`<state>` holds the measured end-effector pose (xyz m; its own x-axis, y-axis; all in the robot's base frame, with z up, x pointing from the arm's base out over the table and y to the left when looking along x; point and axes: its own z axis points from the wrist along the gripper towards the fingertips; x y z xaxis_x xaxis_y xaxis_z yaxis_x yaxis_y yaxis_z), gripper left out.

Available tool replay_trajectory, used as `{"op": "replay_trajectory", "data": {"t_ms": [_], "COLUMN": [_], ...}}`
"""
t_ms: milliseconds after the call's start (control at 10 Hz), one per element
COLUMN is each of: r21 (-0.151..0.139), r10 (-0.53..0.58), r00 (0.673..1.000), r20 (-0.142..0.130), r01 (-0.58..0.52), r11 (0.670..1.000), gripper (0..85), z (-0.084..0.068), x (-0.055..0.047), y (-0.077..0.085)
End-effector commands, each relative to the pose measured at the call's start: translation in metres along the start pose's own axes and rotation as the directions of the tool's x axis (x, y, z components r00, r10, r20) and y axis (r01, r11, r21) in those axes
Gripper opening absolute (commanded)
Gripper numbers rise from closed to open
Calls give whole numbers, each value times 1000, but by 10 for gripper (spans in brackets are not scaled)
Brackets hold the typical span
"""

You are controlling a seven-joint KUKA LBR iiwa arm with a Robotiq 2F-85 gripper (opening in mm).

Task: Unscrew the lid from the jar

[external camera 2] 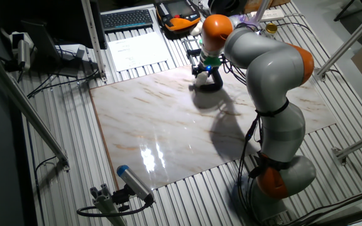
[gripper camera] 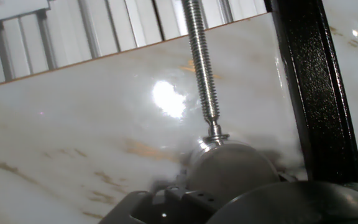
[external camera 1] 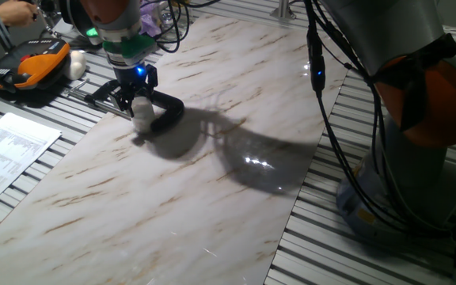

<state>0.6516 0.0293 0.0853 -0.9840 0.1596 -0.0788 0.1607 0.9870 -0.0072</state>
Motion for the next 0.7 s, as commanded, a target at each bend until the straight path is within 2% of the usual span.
{"op": "replay_trajectory", "data": {"t_ms": [0,300,600], "r21": [-3,-16,-8], "r10": [-20,-104,-160], "r00": [1000,995,987], "r20": [5,10,22], "r01": [20,104,160], "r11": [1000,994,987], "gripper": [510,510,510], "z": [0,0,0], "x": [0,0,0], "y": [0,0,0]}}
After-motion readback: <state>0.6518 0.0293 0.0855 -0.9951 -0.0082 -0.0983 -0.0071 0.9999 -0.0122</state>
